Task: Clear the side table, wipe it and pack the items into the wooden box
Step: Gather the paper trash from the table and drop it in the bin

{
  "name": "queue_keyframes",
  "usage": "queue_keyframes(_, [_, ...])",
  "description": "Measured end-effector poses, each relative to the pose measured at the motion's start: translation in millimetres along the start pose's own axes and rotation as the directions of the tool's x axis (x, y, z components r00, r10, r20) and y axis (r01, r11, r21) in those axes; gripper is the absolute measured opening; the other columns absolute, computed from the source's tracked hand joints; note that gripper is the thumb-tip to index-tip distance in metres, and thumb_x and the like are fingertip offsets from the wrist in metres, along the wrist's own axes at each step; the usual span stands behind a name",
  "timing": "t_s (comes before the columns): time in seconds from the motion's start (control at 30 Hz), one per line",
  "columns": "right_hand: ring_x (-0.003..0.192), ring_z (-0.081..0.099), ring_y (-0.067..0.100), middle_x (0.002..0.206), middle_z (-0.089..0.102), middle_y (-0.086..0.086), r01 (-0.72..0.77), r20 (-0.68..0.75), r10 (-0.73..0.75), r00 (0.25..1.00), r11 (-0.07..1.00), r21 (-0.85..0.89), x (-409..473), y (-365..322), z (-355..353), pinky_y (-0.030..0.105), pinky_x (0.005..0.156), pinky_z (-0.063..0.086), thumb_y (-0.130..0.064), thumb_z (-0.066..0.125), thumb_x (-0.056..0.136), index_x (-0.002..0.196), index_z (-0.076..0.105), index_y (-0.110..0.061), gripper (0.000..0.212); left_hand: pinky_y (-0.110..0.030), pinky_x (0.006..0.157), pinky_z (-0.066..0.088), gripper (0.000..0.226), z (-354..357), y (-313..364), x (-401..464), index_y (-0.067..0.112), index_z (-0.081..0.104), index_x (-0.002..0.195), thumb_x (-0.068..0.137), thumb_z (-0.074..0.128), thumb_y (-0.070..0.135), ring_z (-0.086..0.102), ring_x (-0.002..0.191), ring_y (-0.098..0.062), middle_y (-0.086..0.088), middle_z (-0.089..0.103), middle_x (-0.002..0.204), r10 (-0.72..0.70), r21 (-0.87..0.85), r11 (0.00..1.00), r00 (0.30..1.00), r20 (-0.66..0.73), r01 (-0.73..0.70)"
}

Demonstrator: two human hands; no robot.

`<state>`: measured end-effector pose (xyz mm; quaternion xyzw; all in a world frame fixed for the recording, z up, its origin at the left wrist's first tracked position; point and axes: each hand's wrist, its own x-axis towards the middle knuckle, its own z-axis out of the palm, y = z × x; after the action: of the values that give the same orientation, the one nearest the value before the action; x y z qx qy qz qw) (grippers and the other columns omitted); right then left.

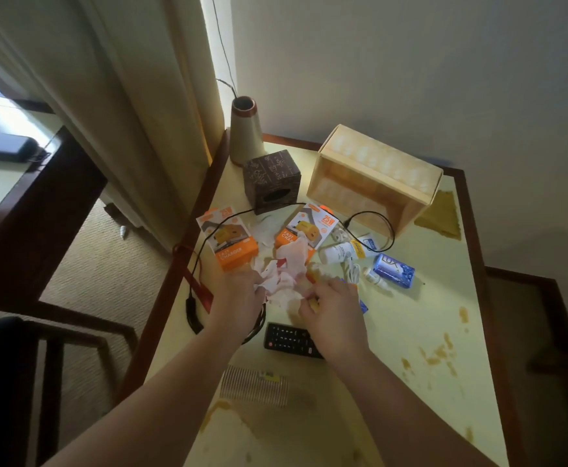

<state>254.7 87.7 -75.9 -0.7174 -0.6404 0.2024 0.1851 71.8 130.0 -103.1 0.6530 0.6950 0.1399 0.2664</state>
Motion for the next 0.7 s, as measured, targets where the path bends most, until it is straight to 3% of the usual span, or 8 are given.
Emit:
queue_keyframes(0.1, [0.111,0.047,0.026,0.111,0.064,0.0,-0.003,0.034,0.004,0.999,1.0,-0.021,14,-1,3,0.039,0.089,0.046,-0.027,0.066,0.094,0.11,0.074,-0.019,0.02,-0.016,0.068,0.038,0.018,-11,-1,-28,0.023,0.072,0.117,0.101,0.065,0.024,0.058,0.087,-0.005,0.007,0.071,0.105,-0.047,-0.074,0.996,0.998,-0.044,0.044])
queue_keyframes(0.2, [0.111,0.047,0.03,0.116,0.065,0.001,0.003,0.076,0.0,0.997,0.999,-0.048,27,-4,7,0.039,0.093,0.042,-0.027,0.067,0.092,0.112,0.073,-0.023,0.021,-0.018,0.072,0.045,0.019,-23,-2,-59,0.026,0.073,0.118,0.099,0.069,0.026,0.062,0.088,-0.003,0.017,0.067,0.097,-0.094,-0.141,0.987,0.993,-0.07,0.084])
queue_keyframes(0.3, [0.112,0.044,0.025,0.118,0.064,-0.002,0.03,0.09,-0.023,0.996,0.996,-0.08,37,-7,13,0.037,0.092,0.039,-0.03,0.067,0.093,0.107,0.073,-0.027,0.015,-0.014,0.075,0.047,0.023,-30,-4,-84,0.027,0.074,0.119,0.096,0.074,0.025,0.064,0.092,-0.002,0.015,0.072,0.104,-0.124,-0.193,0.976,0.988,-0.093,0.104])
queue_keyframes(0.53, [0.118,0.045,0.022,0.131,0.063,-0.006,0.359,0.181,-0.318,0.931,0.889,-0.284,50,-9,30,0.04,0.095,0.046,-0.029,0.063,0.095,0.117,0.073,-0.027,0.025,-0.029,0.078,0.061,0.018,-41,-14,-116,0.026,0.077,0.113,0.095,0.074,0.022,0.068,0.087,-0.003,0.015,0.074,0.097,-0.197,-0.272,0.95,0.969,-0.151,0.151])
queue_keyframes(0.7, [0.125,0.046,0.026,0.143,0.057,0.002,0.359,0.268,-0.273,0.924,0.862,-0.357,53,-1,37,0.04,0.099,0.045,-0.025,0.057,0.098,0.124,0.068,-0.023,0.029,-0.007,0.068,0.05,0.019,-50,-20,-134,0.025,0.078,0.107,0.092,0.078,0.013,0.065,0.084,0.008,0.027,0.065,0.085,-0.216,-0.33,0.934,0.951,-0.219,0.136])
